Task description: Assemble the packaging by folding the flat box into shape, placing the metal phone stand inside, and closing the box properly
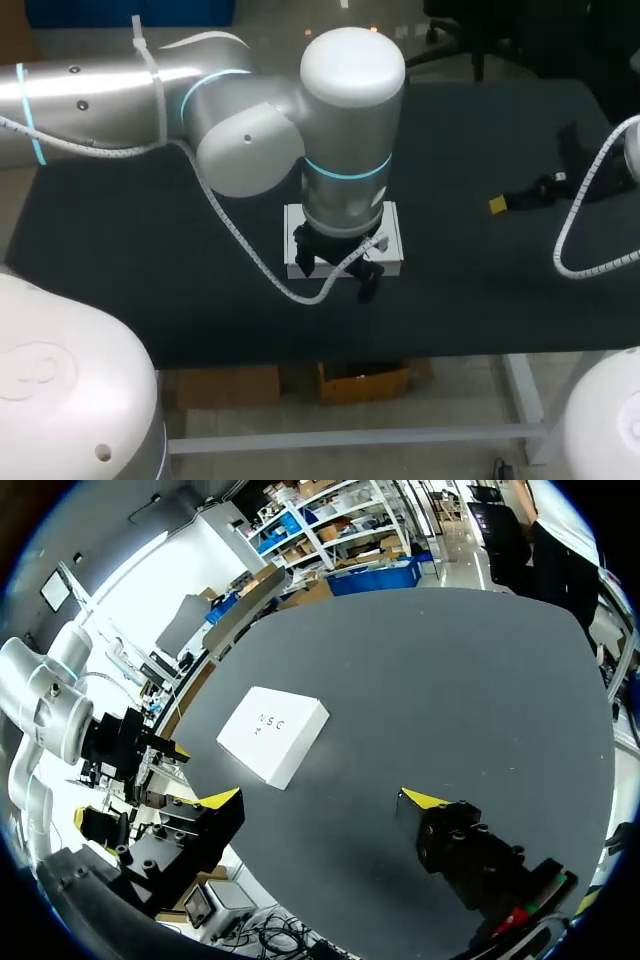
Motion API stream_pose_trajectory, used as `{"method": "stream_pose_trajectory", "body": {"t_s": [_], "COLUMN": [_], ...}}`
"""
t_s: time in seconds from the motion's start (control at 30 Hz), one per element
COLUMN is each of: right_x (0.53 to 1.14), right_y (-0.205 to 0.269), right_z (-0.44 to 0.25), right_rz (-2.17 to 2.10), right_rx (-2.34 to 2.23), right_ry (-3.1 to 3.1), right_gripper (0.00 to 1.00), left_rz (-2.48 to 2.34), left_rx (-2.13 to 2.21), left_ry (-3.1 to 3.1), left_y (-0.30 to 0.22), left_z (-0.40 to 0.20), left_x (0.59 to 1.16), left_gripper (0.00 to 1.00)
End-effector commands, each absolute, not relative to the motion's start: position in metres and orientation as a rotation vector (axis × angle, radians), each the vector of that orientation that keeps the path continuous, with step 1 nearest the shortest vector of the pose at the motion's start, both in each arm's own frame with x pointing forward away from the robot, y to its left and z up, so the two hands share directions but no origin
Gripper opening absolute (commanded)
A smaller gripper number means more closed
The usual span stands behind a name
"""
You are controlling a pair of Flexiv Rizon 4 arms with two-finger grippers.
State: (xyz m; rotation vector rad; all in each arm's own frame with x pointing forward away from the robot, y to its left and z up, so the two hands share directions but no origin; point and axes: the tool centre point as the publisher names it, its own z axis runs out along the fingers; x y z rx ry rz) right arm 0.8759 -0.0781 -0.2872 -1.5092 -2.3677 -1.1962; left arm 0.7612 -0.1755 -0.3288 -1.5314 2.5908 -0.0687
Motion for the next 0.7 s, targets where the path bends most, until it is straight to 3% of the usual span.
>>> {"method": "stream_pose_trajectory", "body": {"t_s": [0.03,0.7], "right_x": [0.871,0.916], "right_y": [-0.082,-0.122], "right_z": [-0.293,-0.286], "right_rz": [-1.323,-1.78], "right_rx": [-1.541,-1.193], "right_ry": [-2.412,-2.665], "right_gripper": [1.0,1.0], "left_rz": [-0.063,-0.083], "left_rx": [-1.64,-1.992], "left_ry": [2.536,2.417], "left_y": [-0.182,-0.204], "left_z": [-0.338,-0.379], "left_x": [0.758,0.77], "left_gripper": [1.0,1.0]}}
